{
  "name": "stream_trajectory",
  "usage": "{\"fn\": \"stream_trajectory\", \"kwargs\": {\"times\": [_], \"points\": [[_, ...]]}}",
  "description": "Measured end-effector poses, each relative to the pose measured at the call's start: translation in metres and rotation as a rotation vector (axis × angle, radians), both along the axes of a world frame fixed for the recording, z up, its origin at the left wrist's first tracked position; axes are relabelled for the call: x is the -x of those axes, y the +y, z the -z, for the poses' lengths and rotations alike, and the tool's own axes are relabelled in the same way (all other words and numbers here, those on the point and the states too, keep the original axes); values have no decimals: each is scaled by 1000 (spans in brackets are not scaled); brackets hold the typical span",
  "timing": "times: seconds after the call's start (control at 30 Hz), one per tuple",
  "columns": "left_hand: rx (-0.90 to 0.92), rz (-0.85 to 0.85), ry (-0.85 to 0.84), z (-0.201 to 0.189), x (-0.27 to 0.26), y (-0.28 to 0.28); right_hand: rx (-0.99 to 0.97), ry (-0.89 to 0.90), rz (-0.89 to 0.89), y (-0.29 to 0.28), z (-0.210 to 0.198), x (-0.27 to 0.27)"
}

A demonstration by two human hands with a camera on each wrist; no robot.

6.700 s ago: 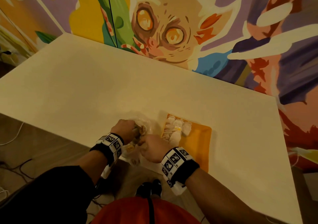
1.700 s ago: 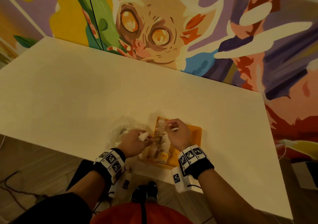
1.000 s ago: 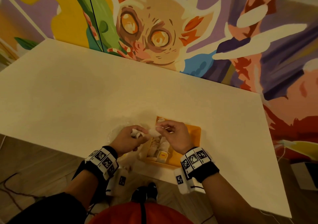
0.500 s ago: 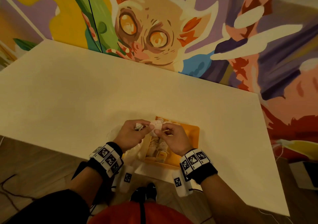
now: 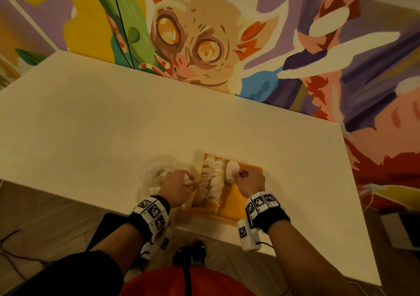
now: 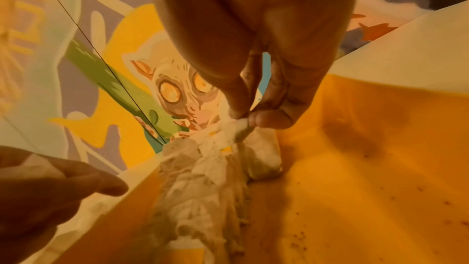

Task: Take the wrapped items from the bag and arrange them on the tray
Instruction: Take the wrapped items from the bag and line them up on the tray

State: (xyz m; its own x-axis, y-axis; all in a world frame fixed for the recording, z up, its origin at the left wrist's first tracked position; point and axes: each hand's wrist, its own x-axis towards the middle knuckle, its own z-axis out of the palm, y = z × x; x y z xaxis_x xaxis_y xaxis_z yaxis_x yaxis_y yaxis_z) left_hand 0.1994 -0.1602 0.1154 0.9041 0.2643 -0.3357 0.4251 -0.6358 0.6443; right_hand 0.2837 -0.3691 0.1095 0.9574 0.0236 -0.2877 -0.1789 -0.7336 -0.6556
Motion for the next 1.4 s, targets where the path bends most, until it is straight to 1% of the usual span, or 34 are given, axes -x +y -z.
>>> {"fn": "stream_trajectory", "kwargs": {"times": [0.07,0.17,0.33,0.4,0.5,0.6,0.83,1.03,1.23,1.4], "points": [[-32,36,38,3,0,-2,60,41,39,-2,8,-6],[-10,79,76,7,0,-3,131,94,51,1,15,-13],[-49,110,45,8,-1,-6,291,309,-78,7,19,-21],[-47,110,42,8,-2,-6,338,361,-109,9,22,-22],[-43,110,38,9,-2,-6,344,348,-49,15,26,-23],[-38,111,40,9,-3,-6,392,321,5,18,31,-25],[-26,104,51,8,-4,-5,301,313,109,22,33,-28],[-27,102,48,5,-4,-7,214,298,99,26,29,-26],[-50,116,50,4,-5,-8,193,288,46,26,26,-26],[-55,144,51,3,-6,-8,160,278,53,24,28,-23]]}}
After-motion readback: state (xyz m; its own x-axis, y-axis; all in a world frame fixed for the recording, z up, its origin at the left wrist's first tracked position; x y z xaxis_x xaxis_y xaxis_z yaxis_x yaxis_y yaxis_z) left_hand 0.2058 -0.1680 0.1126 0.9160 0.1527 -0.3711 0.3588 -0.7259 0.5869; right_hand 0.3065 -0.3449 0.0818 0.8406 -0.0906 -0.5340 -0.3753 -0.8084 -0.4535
